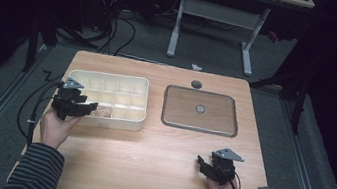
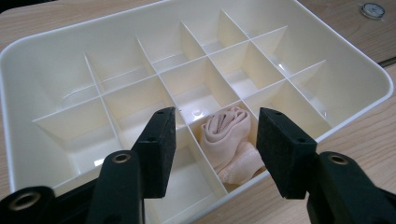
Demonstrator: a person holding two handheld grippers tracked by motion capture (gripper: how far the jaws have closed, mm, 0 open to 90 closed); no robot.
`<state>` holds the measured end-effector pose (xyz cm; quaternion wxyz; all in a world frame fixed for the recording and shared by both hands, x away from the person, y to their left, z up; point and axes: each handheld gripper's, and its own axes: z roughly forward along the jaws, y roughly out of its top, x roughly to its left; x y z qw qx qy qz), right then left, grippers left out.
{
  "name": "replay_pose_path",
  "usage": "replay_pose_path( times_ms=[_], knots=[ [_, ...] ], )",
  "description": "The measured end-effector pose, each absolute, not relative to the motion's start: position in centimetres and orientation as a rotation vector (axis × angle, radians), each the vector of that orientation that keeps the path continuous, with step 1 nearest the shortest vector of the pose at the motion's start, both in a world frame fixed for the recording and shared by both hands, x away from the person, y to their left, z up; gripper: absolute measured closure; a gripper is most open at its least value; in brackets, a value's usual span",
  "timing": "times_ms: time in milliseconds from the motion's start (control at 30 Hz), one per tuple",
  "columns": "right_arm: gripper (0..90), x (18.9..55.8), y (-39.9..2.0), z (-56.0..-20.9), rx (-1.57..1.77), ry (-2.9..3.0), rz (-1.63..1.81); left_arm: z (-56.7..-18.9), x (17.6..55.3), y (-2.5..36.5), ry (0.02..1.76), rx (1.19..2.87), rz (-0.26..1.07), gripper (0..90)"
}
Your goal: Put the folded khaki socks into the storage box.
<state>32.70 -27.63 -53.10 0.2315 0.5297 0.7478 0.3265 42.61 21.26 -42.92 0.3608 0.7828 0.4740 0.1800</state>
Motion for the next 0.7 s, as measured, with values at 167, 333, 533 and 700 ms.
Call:
replay_pose_path(
  times_ms=[167,333,533,700],
  knots=[
    [39.4,32.7,-27.6,-53.1,1.460,2.056,0.900,-42.6,42.0,21.7,1.232,1.992,0.474,50.9],
    [39.3,32.7,-27.7,-53.1,1.462,2.057,0.903,-42.2,41.2,21.9,1.229,1.983,0.491,50.9],
    [39.3,32.7,-27.7,-53.1,1.464,2.057,0.905,-42.0,40.4,21.9,1.231,1.977,0.514,50.3],
    [39.3,32.7,-27.7,-53.1,1.461,2.057,0.903,-41.9,39.8,21.5,1.219,1.973,0.528,48.8]
  ],
)
